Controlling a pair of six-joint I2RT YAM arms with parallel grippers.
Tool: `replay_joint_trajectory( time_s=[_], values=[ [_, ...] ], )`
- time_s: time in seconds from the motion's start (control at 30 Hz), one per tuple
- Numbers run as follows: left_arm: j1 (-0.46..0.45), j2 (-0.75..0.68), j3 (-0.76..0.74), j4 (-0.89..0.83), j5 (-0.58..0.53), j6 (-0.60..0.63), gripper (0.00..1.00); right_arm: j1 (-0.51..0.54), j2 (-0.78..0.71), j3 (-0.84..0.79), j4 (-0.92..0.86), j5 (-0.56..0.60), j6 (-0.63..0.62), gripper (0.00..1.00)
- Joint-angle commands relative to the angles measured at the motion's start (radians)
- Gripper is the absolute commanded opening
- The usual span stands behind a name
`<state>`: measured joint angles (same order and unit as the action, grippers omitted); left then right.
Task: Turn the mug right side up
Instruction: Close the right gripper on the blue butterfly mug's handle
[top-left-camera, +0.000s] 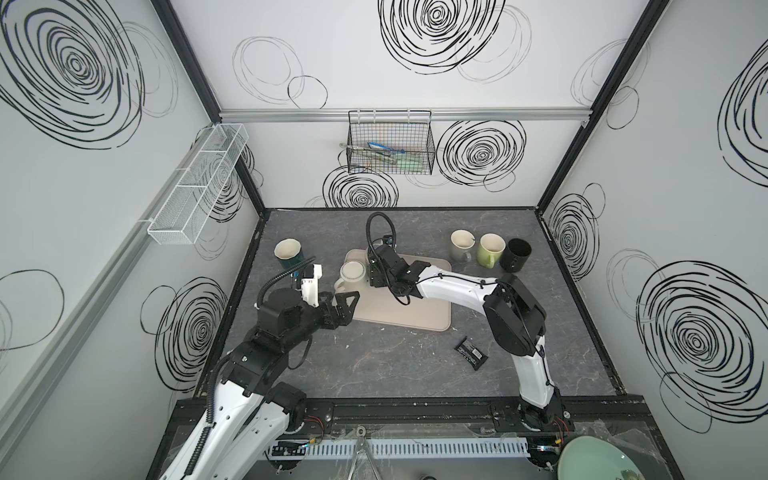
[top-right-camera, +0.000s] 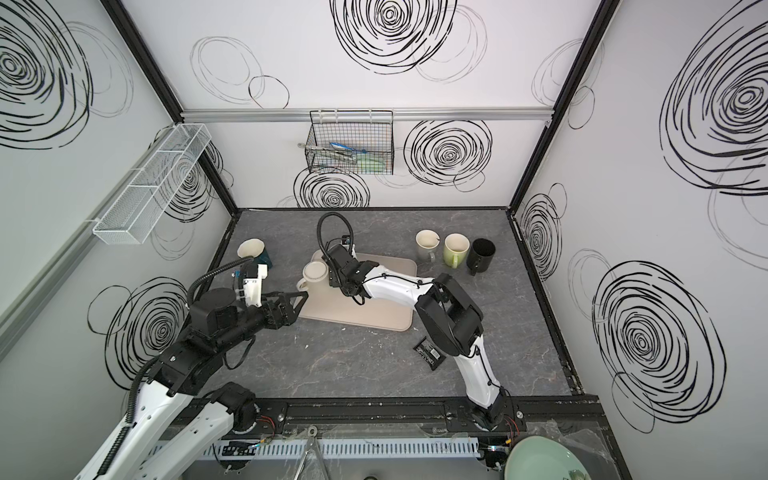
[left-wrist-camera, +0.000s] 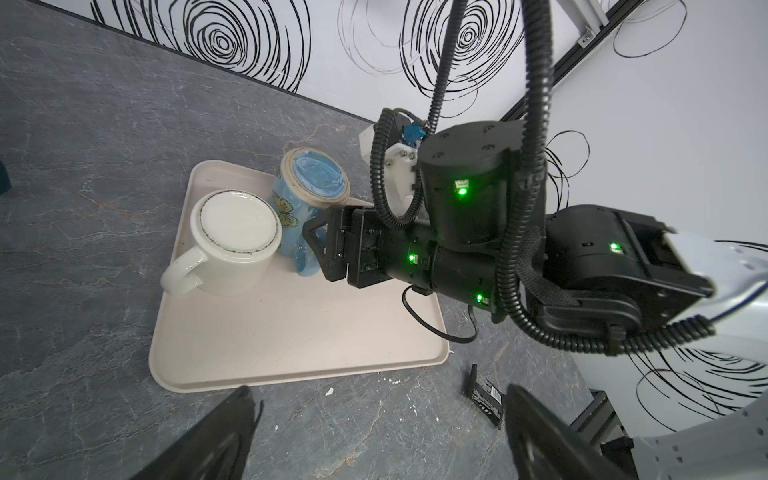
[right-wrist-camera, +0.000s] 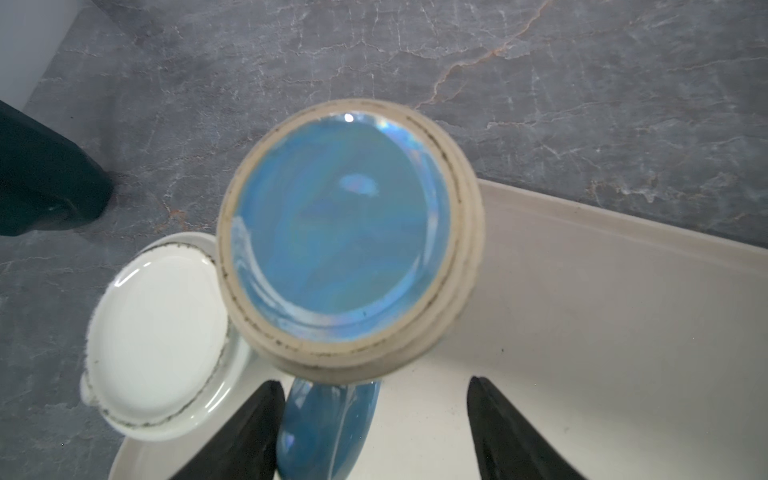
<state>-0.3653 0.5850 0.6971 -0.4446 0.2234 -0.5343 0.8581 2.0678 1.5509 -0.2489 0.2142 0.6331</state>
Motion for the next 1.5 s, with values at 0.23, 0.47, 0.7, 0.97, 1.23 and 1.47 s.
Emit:
replay_joint_trajectory(
  time_s=[0.23,0.47,0.7,0.97,1.23,1.47],
  values=[
    [0.010,-0.005,-0.032,0.069,0.058,0.013,0.96,-0.036,-0.029,0.003,-0.101,-0.068,-0.060,0.57],
    [0.013,0.010,-0.059,0.091,0.081,-0.004,0.96,-0.044,-0.028,0.008,-0.157,-0.039,-0.085,0.47],
    [0.017,0.020,-0.071,0.104,0.090,-0.006,0.96,-0.062,-0.062,-0.032,-0.157,-0.025,-0.103,0.41],
    [0.025,0.027,-0.080,0.107,0.092,-0.006,0.96,-0.090,-0.102,-0.083,-0.153,-0.017,-0.104,0.27],
    [0.025,0.026,-0.093,0.131,0.101,-0.031,0.96,-0.091,-0.200,-0.187,-0.147,0.001,-0.099,0.26],
    [0.025,0.035,-0.120,0.183,0.110,-0.065,0.96,-0.083,-0.305,-0.293,-0.140,0.009,-0.072,0.26]
  ],
)
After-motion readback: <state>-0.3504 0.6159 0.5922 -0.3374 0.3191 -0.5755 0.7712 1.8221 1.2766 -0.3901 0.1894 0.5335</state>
